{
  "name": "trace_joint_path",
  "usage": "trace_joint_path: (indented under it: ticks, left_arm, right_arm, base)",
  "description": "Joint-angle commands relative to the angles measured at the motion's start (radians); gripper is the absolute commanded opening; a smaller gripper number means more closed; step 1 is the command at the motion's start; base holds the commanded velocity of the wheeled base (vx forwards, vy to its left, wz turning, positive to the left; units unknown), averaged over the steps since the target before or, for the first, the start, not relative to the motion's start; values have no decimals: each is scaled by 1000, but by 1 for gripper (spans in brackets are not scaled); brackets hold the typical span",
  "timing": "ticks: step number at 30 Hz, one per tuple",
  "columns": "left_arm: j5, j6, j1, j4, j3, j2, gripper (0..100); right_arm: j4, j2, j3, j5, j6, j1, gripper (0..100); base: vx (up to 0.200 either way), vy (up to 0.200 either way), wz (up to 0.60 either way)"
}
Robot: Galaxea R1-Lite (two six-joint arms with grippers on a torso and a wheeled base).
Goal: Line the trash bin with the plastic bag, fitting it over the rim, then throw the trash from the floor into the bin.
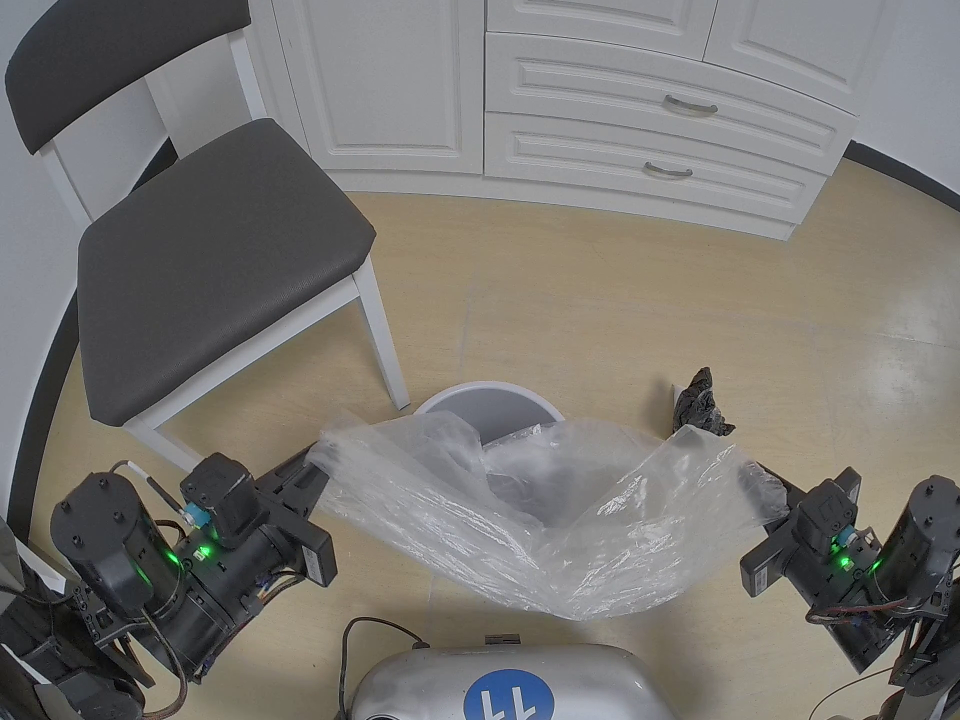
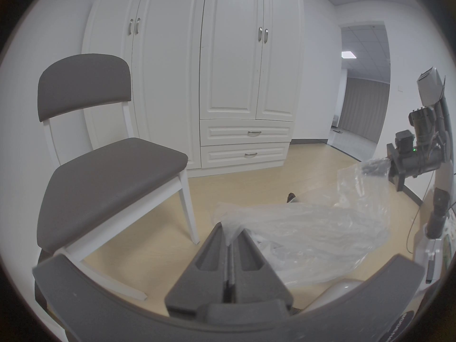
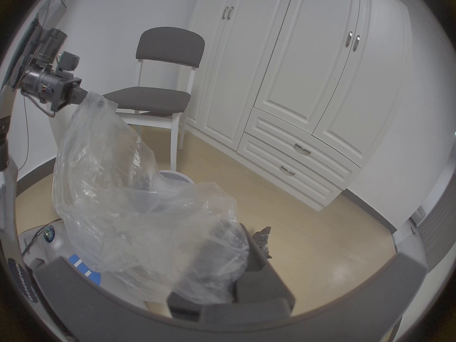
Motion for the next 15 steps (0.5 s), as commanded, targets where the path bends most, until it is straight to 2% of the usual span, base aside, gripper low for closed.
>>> trace_joint_path:
  ticks: [1,7,15]
  left_arm:
    - [-36,16,73,0,1,-13,0]
    - [-41,19,123,0,-11,-14,0]
    - [-44,44,158,0,-16,-49,0]
  right_arm:
    - [6,-78,9,-1,-17,-2,0]
    - [6,-106,25,0,-52,-36,0]
    - [7,-130,31,0,-60,-37,0]
  base:
    - [0,0,0]
    - [0,0,0]
    - [0,0,0]
